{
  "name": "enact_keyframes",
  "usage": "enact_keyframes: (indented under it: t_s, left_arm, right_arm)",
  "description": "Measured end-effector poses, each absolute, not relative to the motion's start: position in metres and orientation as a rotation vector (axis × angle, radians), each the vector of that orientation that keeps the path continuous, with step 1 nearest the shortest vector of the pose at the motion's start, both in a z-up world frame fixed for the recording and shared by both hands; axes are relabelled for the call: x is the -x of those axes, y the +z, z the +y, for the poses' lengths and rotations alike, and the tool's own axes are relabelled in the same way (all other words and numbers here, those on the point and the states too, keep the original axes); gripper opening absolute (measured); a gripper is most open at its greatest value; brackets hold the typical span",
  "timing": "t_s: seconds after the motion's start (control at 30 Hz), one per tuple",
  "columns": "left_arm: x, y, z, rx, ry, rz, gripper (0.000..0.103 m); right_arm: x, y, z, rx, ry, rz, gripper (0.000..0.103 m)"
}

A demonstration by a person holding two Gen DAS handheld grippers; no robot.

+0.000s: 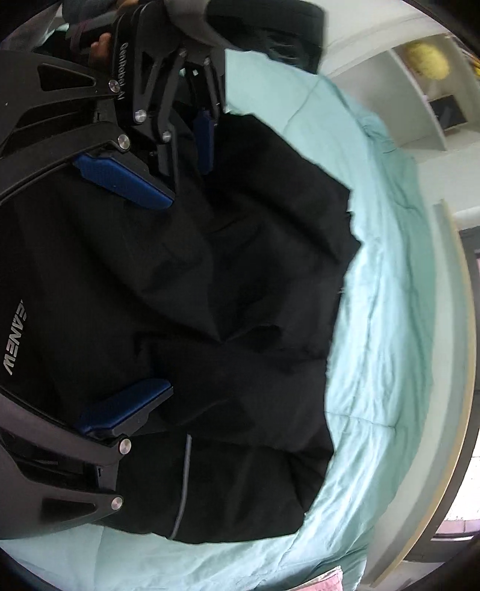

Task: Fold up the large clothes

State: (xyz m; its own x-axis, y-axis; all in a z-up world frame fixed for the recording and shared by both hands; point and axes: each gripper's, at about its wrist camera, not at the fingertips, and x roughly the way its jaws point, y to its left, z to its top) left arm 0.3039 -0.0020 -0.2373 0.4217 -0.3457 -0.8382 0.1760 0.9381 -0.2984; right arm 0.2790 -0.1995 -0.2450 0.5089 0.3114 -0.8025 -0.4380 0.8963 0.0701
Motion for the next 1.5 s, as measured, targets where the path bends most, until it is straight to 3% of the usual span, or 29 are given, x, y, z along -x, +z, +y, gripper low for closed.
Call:
enact_keyframes:
  t_s: [0.5, 0.77, 1.17, 1.5]
  left_arm:
    - [-0.31, -0.251, -0.012, 0.15, -0.303, 1.131, 0.056]
    - [-0.283, -0.194, -0.007, 0.248, -0.294, 1.179, 0.058]
    - [-0.164, -0.064, 0.005, 0.209, -0.283, 0.961, 0.058]
    - [-0.099, -0.052, 0.008, 0.223, -0.312, 0.938, 0.058]
  right_arm:
    - [-0.291, -0.286, -0.21, 0.149, 0.442, 0.976, 0.097]
    - [-0.27, -0.208, -0.21, 0.113, 0.35, 1.012, 0.097]
    - [-0.161, -0.101, -0.213, 0.027, 0.288, 0.893, 0.097]
    - [-0.084, -0.087, -0.225, 0.02, 0.281, 0.879, 0.097]
